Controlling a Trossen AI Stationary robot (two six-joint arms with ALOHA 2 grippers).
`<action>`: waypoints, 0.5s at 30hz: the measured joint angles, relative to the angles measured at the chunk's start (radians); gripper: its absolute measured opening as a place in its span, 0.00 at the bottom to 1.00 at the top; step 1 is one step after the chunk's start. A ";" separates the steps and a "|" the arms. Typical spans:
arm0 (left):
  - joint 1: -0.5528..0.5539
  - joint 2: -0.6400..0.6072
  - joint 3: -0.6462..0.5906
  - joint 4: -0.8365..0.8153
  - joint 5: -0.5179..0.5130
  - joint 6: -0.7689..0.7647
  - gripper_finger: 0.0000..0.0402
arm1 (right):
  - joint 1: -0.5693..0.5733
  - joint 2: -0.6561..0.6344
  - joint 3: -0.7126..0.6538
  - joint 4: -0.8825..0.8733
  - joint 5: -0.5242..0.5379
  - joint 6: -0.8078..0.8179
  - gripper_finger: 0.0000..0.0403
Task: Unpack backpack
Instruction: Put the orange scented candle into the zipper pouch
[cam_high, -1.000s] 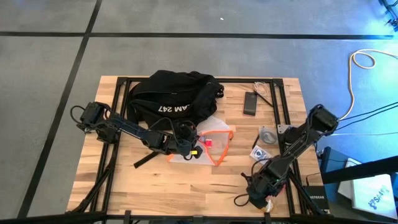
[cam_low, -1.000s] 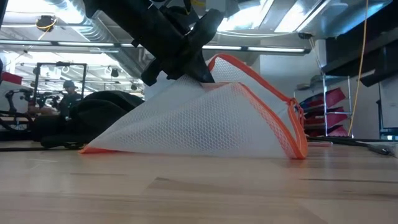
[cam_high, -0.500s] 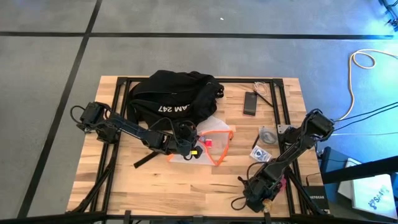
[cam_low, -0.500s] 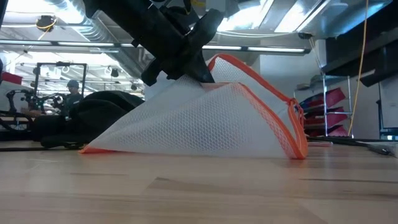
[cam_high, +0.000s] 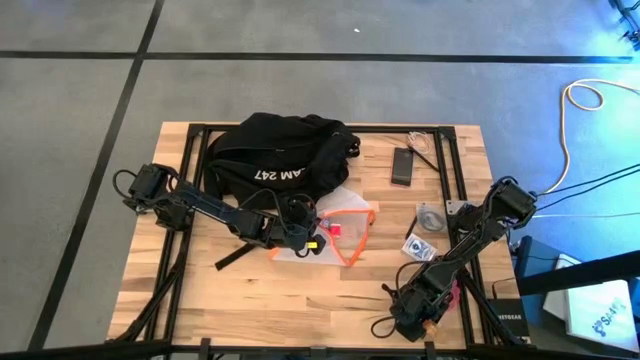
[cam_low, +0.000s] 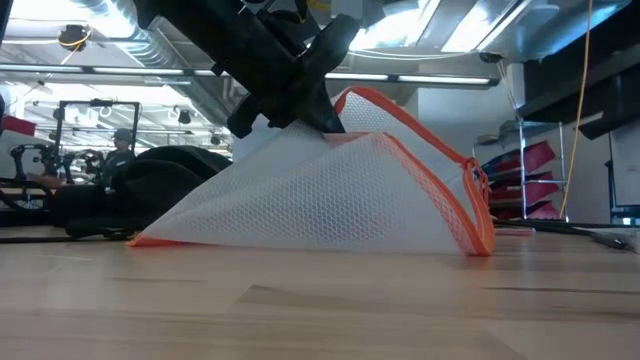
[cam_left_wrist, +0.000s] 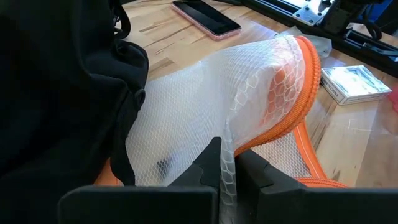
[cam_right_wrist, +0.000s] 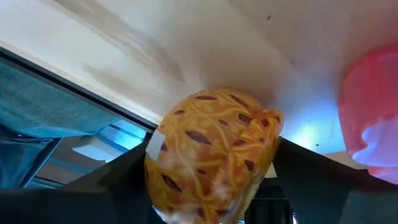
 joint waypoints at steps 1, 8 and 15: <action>0.000 0.000 0.000 0.000 0.000 0.000 0.00 | 0.000 0.000 0.000 0.000 0.000 0.000 0.67; 0.000 0.000 0.000 0.000 0.000 0.000 0.00 | 0.000 0.000 0.000 0.000 -0.003 -0.006 0.55; 0.000 -0.001 0.000 0.000 0.000 0.000 0.00 | 0.000 0.000 0.000 0.001 -0.021 -0.014 0.46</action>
